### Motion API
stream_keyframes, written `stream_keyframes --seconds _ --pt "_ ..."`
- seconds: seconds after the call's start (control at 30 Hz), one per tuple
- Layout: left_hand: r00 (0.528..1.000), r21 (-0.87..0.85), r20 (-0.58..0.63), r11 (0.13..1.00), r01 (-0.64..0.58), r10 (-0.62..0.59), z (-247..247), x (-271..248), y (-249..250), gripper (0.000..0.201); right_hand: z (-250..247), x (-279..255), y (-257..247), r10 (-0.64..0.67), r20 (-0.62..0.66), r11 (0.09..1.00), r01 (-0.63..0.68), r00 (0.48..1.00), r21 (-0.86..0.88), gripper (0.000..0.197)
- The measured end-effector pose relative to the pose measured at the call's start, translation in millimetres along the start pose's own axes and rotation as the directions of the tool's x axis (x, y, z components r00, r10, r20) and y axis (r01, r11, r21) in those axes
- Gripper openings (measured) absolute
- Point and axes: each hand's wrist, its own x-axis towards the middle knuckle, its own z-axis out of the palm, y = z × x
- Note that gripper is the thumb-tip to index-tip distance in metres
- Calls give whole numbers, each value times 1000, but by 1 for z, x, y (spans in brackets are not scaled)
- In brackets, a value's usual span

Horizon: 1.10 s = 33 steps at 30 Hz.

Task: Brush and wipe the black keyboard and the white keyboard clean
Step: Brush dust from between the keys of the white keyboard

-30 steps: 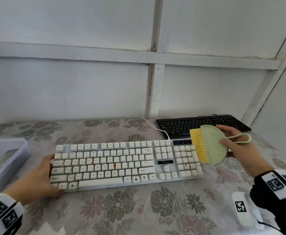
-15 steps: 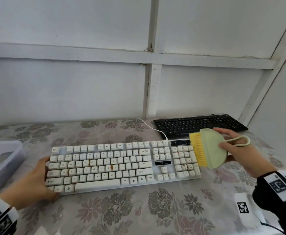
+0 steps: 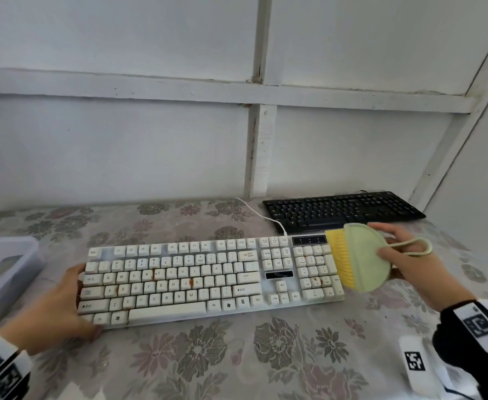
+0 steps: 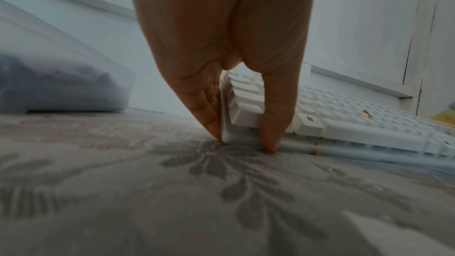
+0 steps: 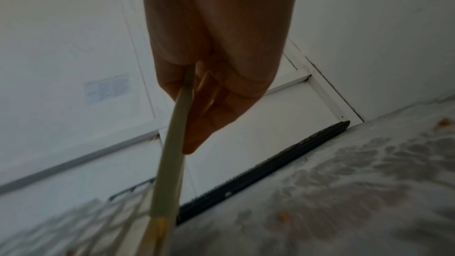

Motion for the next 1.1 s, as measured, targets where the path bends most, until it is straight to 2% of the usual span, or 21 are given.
stream_keyframes --seconds 0.13,0.2,0.27,0.4,0.47,0.53,0.63,0.73,0.8,0.93,1.1 --pt "1000 -49 -5 999 4 -4 2 -1 6 111 -3 -17 10 116 92 990 -108 989 -88 41" --pt "1000 -64 0 998 -4 5 2 -1 4 112 -11 -20 5 129 99 987 -119 987 -104 41" --pt "1000 -60 14 998 7 -6 2 -1 4 111 -17 -16 -6 83 50 994 -79 995 -76 42" --pt "998 -77 11 995 -65 66 3 -5 14 93 -9 1 -28 -53 -43 999 52 998 -12 45" --pt "998 -67 12 996 -67 68 0 -2 8 96 -1 9 -34 -107 -49 994 106 993 -11 45" --pt "996 3 47 997 -74 74 -6 4 -10 108 8 14 -37 -134 -51 990 131 990 -52 45" --pt "994 30 97 998 -63 60 -12 16 -35 118 18 14 -36 -135 -29 979 129 990 -157 45" --pt "993 -2 78 996 -93 93 -8 18 -33 117 25 2 -29 -101 -31 950 87 994 -298 44" --pt "991 -13 110 997 -81 82 -7 19 -33 117 28 -9 -21 -68 -21 932 56 997 -358 43" --pt "989 1 132 997 -72 71 -11 28 -52 120 24 -22 -21 -4 39 930 18 999 -366 43" --pt "996 54 57 996 -66 63 -8 32 -63 115 20 -8 -43 -123 -33 949 108 992 -297 41"
